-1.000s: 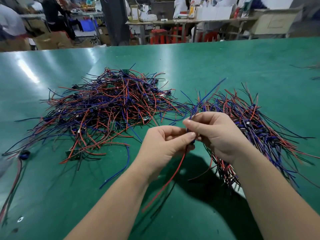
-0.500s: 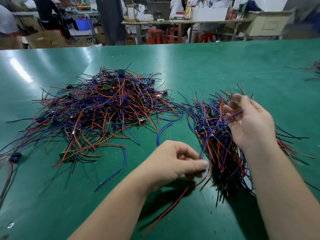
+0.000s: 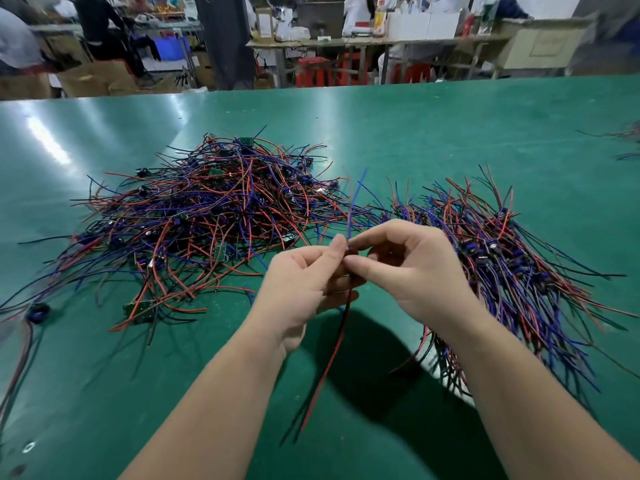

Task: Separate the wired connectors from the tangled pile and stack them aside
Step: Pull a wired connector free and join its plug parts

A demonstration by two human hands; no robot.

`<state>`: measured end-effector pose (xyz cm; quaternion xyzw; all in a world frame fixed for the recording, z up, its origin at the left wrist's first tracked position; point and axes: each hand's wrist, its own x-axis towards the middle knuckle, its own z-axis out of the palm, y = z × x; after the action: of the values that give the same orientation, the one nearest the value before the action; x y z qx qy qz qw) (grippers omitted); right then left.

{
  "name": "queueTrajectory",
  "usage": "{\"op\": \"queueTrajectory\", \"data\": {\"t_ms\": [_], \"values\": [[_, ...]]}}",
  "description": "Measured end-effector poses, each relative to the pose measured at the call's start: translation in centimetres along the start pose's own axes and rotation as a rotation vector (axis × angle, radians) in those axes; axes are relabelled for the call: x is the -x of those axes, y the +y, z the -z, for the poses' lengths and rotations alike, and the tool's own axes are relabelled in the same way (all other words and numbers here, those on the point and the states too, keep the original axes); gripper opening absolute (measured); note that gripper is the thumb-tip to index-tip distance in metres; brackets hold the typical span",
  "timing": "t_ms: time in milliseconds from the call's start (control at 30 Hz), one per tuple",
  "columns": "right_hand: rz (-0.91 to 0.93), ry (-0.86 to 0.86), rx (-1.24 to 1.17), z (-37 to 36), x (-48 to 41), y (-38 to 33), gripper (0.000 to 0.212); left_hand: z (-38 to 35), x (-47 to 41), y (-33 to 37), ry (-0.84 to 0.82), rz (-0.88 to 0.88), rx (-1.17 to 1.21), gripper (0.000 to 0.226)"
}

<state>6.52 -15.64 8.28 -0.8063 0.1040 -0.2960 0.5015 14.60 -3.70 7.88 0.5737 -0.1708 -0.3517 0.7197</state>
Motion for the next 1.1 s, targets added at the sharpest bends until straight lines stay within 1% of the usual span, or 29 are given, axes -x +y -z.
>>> {"op": "queueTrajectory", "data": {"t_ms": [100, 167, 200, 233, 300, 333, 367, 400, 467, 500, 533, 567, 633, 733, 800, 933, 1033, 1100], "values": [[-0.012, 0.083, -0.047, 0.5, -0.1, -0.3, 0.018, 0.6, 0.0, 0.6, -0.066, -0.008, -0.007, 0.018], [0.008, 0.204, 0.027, 1.2, -0.3, -0.3, 0.016, 1.1, -0.1, 1.2, 0.003, -0.040, -0.016, 0.012], [0.018, 0.285, 0.101, 1.9, -0.4, -0.2, 0.013, 1.6, -0.3, 1.5, 0.085, -0.086, -0.055, 0.007], [0.027, 0.360, 0.196, 2.7, -0.5, 0.0, 0.011, 2.5, -0.6, 1.7, 0.209, -0.163, -0.162, 0.006], [0.021, 0.445, 0.423, 4.8, -0.8, 0.3, 0.006, 4.8, -1.3, 1.9, 0.511, -0.329, -0.590, 0.010], [-0.006, 0.465, 0.516, 5.8, -0.9, 0.6, 0.004, 5.9, -1.6, 2.0, 0.641, -0.356, -0.827, 0.014], [-0.045, 0.484, 0.585, 6.7, -1.1, 0.9, 0.004, 7.1, -1.8, 2.0, 0.734, -0.323, -1.016, 0.022], [-0.093, 0.500, 0.635, 7.5, -1.1, 1.4, 0.004, 8.0, -1.9, 1.8, 0.779, -0.217, -1.136, 0.031], [-0.216, 0.482, 0.699, 8.6, -1.1, 2.3, 0.008, 9.1, -2.0, 1.5, 0.766, 0.037, -1.263, 0.043], [-0.285, 0.442, 0.718, 8.9, -1.1, 2.7, 0.009, 9.2, -2.1, 1.2, 0.738, 0.115, -1.320, 0.045], [-0.339, 0.400, 0.734, 9.0, -1.1, 2.9, 0.011, 9.4, -2.3, 0.9, 0.724, 0.139, -1.370, 0.046], [-0.366, 0.374, 0.749, 8.8, -1.1, 3.1, 0.011, 9.5, -2.5, 0.7, 0.732, 0.119, -1.400, 0.043], [-0.328, 0.377, 0.770, 8.1, -1.1, 2.9, 0.012, 9.7, -2.6, 0.6, 0.801, 0.036, -1.390, 0.035], [-0.230, 0.382, 0.765, 7.0, -1.1, 2.4, 0.014, 10.0, -2.4, 1.0, 0.932, -0.066, -1.249, 0.027], [-0.207, 0.359, 0.740, 6.4, -1.2, 2.1, 0.015, 10.3, -2.3, 1.2, 0.974, -0.129, -1.163, 0.026], [-0.203, 0.339, 0.723, 5.9, -1.1, 1.7, 0.017, 10.7, -2.2, 1.5, 1.007, -0.255, -0.997, 0.029], [-0.212, 0.343, 0.706, 5.8, -1.1, 1.6, 0.018, 10.6, -2.0, 1.9, 0.978, -0.298, -0.883, 0.036], [-0.213, 0.350, 0.697, 5.7, -1.1, 1.5, 0.017, 10.6, -1.8, 2.1, 0.959, -0.318, -0.881, 0.033]]}}
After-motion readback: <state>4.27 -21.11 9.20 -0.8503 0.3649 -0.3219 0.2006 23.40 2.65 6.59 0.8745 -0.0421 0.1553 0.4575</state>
